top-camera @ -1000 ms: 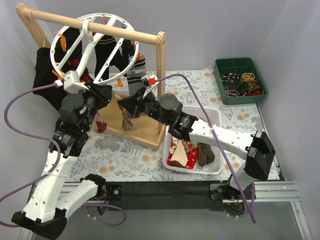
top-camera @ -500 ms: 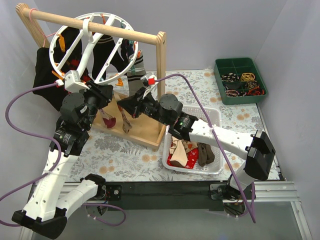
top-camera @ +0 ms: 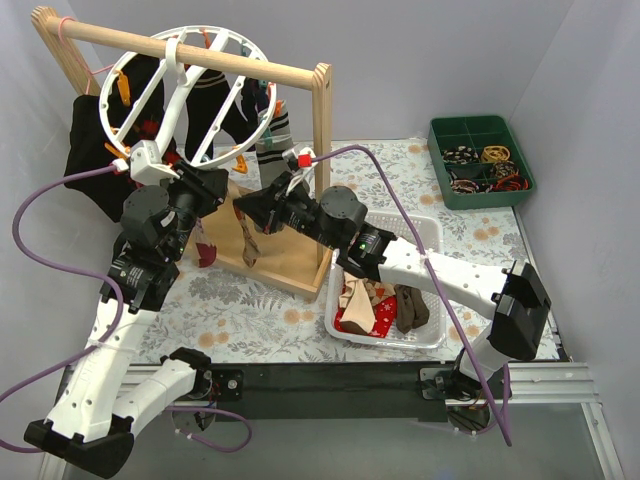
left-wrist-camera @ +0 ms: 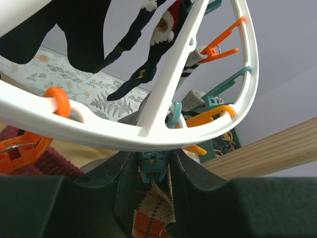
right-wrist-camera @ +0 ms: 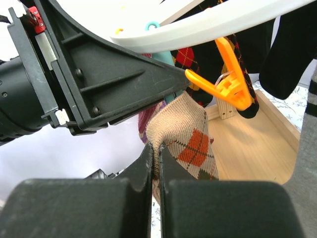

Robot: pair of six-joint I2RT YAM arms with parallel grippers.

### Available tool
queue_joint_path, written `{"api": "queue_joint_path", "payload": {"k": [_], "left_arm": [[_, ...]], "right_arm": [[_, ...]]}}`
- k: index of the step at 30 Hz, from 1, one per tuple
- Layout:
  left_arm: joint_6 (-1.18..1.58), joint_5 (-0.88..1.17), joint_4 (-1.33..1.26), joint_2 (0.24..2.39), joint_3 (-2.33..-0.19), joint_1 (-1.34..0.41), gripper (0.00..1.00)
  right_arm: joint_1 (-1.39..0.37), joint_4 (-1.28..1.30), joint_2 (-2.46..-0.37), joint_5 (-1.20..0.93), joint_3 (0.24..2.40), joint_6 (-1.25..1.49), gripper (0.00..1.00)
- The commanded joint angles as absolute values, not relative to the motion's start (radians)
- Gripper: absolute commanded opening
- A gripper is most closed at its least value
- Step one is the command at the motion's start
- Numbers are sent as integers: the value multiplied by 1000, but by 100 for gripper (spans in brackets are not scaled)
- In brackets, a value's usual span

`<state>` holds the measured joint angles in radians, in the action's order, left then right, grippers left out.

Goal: Clip the socks to the hanger
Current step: Clamp the sock onto the hanger.

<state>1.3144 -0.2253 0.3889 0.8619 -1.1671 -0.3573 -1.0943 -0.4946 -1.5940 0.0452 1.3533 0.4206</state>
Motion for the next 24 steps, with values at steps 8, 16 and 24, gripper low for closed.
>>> {"api": "queue_joint_path", "payload": {"k": [8, 16, 24], "left_arm": [[1322, -230, 385, 850, -1164, -357, 17], [1312, -244, 416, 830, -1198, -356, 56], [1298, -249, 491, 824, -1268, -356, 68]], "right_arm": [[-1094, -574, -1571, 37, 1401, 437, 1], [-1094, -577, -1562, 41, 1387, 434, 9], [-1094, -575, -1520, 48, 1350, 408, 43]]}}
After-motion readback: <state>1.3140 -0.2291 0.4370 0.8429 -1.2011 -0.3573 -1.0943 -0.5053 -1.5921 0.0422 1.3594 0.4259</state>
